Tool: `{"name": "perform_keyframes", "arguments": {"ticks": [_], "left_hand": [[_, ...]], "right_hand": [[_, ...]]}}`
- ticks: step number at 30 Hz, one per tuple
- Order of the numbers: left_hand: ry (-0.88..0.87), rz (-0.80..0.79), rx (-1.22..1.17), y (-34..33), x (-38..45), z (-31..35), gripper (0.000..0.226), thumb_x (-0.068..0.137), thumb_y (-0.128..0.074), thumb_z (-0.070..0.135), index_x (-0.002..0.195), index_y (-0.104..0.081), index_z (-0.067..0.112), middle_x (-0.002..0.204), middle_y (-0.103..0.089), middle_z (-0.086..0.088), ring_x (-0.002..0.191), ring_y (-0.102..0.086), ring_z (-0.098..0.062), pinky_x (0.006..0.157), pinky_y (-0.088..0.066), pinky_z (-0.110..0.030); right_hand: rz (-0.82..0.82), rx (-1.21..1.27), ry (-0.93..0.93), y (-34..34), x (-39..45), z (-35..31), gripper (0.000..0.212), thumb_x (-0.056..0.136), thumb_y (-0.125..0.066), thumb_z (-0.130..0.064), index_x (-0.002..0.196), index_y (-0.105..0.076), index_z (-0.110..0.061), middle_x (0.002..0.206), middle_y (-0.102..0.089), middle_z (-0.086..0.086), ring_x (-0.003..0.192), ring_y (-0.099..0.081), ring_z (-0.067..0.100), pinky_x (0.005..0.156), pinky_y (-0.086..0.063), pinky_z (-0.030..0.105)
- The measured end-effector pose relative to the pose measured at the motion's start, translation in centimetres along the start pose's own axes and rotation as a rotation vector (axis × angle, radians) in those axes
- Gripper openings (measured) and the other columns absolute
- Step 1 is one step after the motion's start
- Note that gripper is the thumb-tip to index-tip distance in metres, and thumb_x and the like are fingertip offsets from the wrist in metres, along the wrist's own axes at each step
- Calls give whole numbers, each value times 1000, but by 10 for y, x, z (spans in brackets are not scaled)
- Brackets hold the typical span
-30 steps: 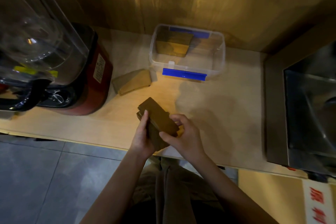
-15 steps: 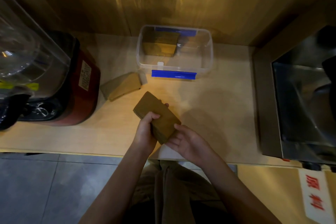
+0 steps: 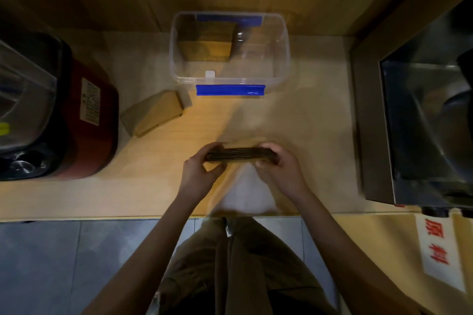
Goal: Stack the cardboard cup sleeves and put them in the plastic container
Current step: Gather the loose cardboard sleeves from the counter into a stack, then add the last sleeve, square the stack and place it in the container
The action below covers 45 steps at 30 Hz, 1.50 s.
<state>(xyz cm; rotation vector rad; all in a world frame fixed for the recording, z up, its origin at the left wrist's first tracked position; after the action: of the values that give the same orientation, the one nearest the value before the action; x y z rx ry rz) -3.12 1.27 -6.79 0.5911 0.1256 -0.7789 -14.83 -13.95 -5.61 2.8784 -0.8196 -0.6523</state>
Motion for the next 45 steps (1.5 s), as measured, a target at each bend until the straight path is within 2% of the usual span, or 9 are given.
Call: {"name": "perform_keyframes", "arguments": {"ticks": [8,14,19,22,25,31,35,39,45], "left_hand": [[120,101,-132,-20,2,-8,60,80,-57,2,135,-39,20,137,-51,-5,127,-45,-16,105,-38,-30],[190,195,-257,-24,0,1,64,82,-55,0,139,-32,19,143,-44,-5,129,-39,-9,108,-34,-27],[238,173,-259,-29,2,-4,66,84,-55,9,142,-25,23,142,-46,-7,131,-42,-18,109,-38,-43],[261,198,-283,-31,5,-3,60,88,-50,15,142,-25,24,141,-48,-8,130,-44,-19,107,-39,-45],[268,241,-292,-24,6,-3,55,89,-50,14,140,-31,19,138,-51,-9,128,-46,-20,108,-38,-39],[255,244,-184,12,7,-6,43,86,-53,8,129,-48,11,123,-61,-8,111,-54,-14,96,-43,-26],[237,256,-89,44,10,-16,36,84,-56,10,120,-57,12,110,-66,-7,101,-61,-16,89,-49,-30],[254,320,-38,75,16,-20,28,79,-61,17,106,-66,11,95,-70,-7,91,-66,-28,79,-53,-41],[372,494,-3,105,27,-19,21,82,-59,17,97,-69,7,73,-62,-9,72,-57,-26,56,-29,-22]], "right_hand": [[201,129,-131,-26,-2,22,47,84,-60,-5,126,-47,-21,130,-53,1,120,-50,13,101,-43,28],[205,134,-157,-30,-3,19,45,89,-52,-5,131,-44,-20,108,-63,-7,91,-62,0,74,-48,5],[173,18,-164,-34,-1,18,51,95,-42,-13,141,-26,-25,134,-53,1,116,-52,9,84,-38,4],[170,-30,-143,-36,0,16,50,97,-37,-14,143,-22,-21,128,-45,-8,97,-48,-11,75,-33,-6],[149,-72,-125,-35,0,13,49,96,-39,-13,142,-24,-18,124,-45,-10,91,-49,-10,71,-33,-9],[111,-256,14,-40,14,2,32,92,-47,-7,124,-48,-5,102,-68,18,91,-64,27,76,-47,21],[-24,-341,-17,-55,38,-13,28,91,-49,-9,119,-51,-1,104,-68,20,96,-64,30,83,-48,35],[-95,-340,-17,-72,63,-38,19,89,-51,-5,107,-57,-3,94,-67,17,91,-62,26,76,-44,30],[-126,-402,-11,-104,106,-70,19,85,-53,-10,66,-55,-8,67,-61,15,71,-58,34,76,-49,50]]}}
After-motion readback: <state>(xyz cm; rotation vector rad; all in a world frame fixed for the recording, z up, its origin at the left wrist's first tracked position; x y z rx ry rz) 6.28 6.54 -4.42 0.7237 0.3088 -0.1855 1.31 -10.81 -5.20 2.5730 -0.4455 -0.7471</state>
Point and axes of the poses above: each hand's wrist, its own x-axis towards the middle knuckle, its own y-axis out of the back of the hand, z = x × y, the point moved 1 cm from there along x, towards the middle knuckle
